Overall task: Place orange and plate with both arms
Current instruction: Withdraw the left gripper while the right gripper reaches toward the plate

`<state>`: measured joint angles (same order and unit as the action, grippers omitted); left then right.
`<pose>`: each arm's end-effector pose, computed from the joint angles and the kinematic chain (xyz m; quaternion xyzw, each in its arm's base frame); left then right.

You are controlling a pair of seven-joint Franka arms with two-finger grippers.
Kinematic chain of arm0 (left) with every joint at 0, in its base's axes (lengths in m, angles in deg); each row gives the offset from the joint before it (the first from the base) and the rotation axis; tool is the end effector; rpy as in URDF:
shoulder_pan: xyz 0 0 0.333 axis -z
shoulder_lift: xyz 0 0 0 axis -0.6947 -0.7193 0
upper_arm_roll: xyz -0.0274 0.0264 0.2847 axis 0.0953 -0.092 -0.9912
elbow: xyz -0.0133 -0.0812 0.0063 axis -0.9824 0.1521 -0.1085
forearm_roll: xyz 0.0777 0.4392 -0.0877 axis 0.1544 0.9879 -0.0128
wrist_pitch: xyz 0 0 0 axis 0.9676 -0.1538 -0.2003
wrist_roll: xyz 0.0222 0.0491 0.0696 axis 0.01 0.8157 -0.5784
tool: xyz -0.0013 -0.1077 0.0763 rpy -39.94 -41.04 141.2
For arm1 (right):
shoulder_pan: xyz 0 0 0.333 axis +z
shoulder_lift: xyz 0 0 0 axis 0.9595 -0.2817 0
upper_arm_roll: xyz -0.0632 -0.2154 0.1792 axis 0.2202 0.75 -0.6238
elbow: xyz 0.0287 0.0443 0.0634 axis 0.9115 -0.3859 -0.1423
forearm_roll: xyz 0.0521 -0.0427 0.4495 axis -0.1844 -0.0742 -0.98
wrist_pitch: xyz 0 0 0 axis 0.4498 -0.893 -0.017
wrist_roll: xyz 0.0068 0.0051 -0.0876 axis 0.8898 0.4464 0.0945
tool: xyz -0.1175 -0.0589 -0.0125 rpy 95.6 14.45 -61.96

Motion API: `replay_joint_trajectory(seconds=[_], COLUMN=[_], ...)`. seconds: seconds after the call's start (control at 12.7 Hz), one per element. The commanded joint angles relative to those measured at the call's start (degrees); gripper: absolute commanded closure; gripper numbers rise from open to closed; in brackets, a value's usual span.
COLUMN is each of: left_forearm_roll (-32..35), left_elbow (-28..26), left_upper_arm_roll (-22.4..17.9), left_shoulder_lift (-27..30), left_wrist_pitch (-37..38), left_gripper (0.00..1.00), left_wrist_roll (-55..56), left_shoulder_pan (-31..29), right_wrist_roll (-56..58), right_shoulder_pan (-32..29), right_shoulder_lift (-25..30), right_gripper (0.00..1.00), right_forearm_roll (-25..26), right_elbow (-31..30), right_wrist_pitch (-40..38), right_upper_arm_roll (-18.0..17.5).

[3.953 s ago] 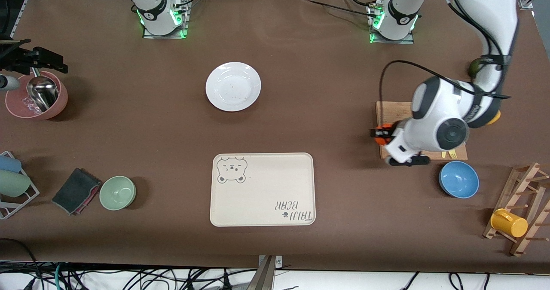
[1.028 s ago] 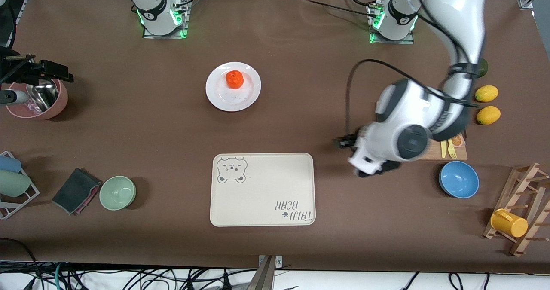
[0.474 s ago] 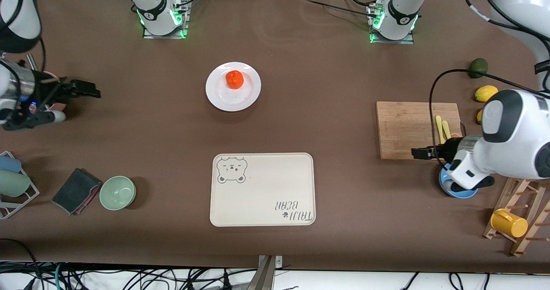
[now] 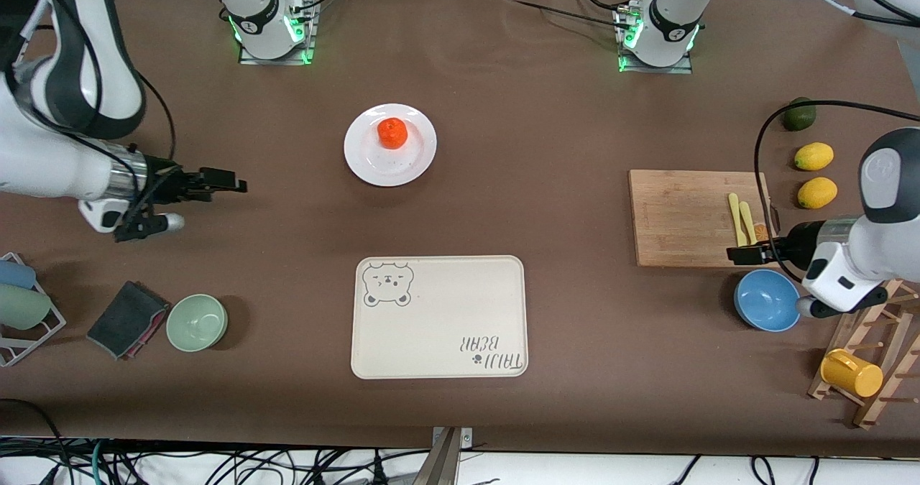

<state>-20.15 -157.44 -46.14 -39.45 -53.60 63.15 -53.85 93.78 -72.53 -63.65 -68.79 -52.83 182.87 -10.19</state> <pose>0.7289 0.0262 0.3691 0.9832 0.1250 -0.1232 0.0503 0.6161 0.0531 0.2736 -0.9680 -0.0437 0.0890 0.2303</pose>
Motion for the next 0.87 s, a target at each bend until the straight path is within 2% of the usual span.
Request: replay_joint_trajectory(seconds=[0.0,0.08,0.32,0.4,0.55,0.71,0.79], left_forearm_roll=[-0.70,-0.10,-0.62,-1.06,-0.19,-0.01,-0.01], left_elbow=[-0.55,-3.25,-18.61,-23.19,-24.72,-24.73,-24.55], left_upper_arm_roll=[0.60,0.33,-10.45,-11.35,-11.80,-12.84,-13.29], left_shoulder_lift=[4.48,8.07,20.55,23.72,28.47,29.64,29.64], left_wrist_pitch=[-0.88,-3.23,-11.84,-12.74,-11.35,-9.07,-6.10], left_gripper=[0.00,0.00,0.00,0.00,0.00,0.00,0.00], left_wrist_roll=[-0.84,-0.66,-0.75,-0.49,-0.48,-0.75,-1.79], left_shoulder_pan=[-2.46,-0.72,9.37,11.58,13.27,15.11,15.55], right_wrist_roll=[6.56,9.37,15.89,17.56,22.99,30.81,34.24], right_shoulder_pan=[-0.40,-0.40,-0.40,-0.40,-0.31,-0.31,-0.31], right_shoulder_lift=[3.46,3.11,0.92,0.04,-2.07,-3.48,-4.36], right_gripper=[0.00,0.00,0.00,0.00,0.00,0.00,0.00], right_forearm_roll=[-9.14,-11.97,-21.37,-24.44,-30.94,-39.38,-41.94], right_elbow=[-12.24,-14.97,-20.00,-20.79,-22.11,-23.87,-24.74], right_wrist_pitch=[9.51,12.51,19.46,21.66,24.49,24.84,25.63], right_upper_arm_roll=[-2.74,-3.97,-8.37,-10.12,-11.54,-12.16,-12.51])
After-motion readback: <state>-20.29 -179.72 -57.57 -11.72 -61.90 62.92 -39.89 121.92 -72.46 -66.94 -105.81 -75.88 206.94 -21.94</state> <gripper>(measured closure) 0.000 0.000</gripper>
